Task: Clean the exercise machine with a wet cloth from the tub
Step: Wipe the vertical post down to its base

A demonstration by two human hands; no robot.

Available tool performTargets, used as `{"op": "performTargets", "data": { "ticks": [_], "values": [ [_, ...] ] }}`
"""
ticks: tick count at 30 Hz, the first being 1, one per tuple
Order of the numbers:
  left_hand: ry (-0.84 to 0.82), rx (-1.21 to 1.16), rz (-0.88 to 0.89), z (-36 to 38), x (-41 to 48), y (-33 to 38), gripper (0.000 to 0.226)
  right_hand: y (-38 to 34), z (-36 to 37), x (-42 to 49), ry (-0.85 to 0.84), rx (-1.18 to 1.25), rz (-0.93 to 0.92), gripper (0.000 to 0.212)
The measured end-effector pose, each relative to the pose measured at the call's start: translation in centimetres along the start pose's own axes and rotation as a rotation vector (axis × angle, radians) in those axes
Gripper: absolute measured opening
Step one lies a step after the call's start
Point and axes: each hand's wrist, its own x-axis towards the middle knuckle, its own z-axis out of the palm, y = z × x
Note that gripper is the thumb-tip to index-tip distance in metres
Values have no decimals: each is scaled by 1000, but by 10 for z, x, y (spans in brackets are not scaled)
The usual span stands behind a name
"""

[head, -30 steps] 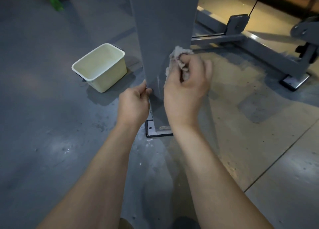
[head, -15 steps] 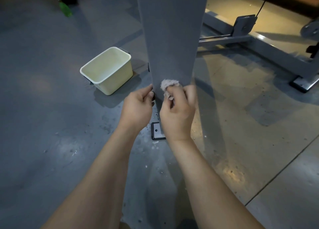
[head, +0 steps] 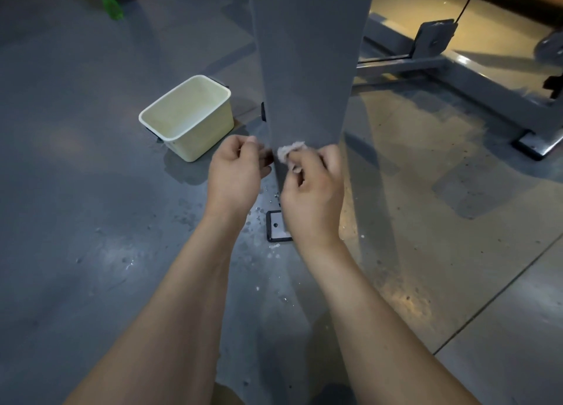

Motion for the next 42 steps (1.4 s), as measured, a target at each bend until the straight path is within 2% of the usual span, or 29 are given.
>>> {"op": "performTargets", "data": {
  "ticks": [3,5,8,10,13,15,17,20,23,25,28,30,32,35,38,40,42],
  "values": [
    [5,-61,-24,1,-2,2,23,-14,-3,19,71,41,-76,26],
    [12,-59,-35,1,-4,4,23,-7,-1,12,45,-8,-107,30],
    [3,-8,-37,-1,-9,6,26,16,6,-16,-93,-89,-22,40],
    [-13,18,-46,-1,-10,5,33,22,5,-22,-112,-80,35,41],
    [-27,42,-57,-4,-10,1,35,9,-2,-3,28,-12,-10,35],
    [-48,72,-46,-5,-9,-2,23,5,-5,11,125,3,-89,33],
    [-69,119,-36,-6,-11,-3,14,13,-1,7,134,-35,-102,33],
    [-72,185,-39,-8,-12,-8,2,41,14,-26,-24,-96,-21,36],
    [-102,289,-58,-12,-14,-16,8,56,15,-41,-132,-44,117,44],
    [-125,328,-52,-15,-15,-22,8,46,9,-31,-54,-1,125,37],
    [-104,328,-29,-18,-12,-25,10,22,3,-4,100,18,-49,33],
    [-84,323,-15,-17,-11,-24,11,20,7,-1,134,-12,-109,32],
    [-98,322,-12,-16,-11,-25,15,36,17,-20,50,-59,-79,32],
    [-172,343,-12,-15,-14,-28,39,64,23,-52,-183,-111,95,37],
    [-255,286,-5,-13,-21,-26,59,60,16,-43,-100,-41,118,37],
    [-311,251,17,-11,-22,-24,70,42,14,-26,7,-19,16,30],
    [-330,204,23,-8,-19,-24,70,31,16,-14,64,-17,-80,27]
  ]
}}
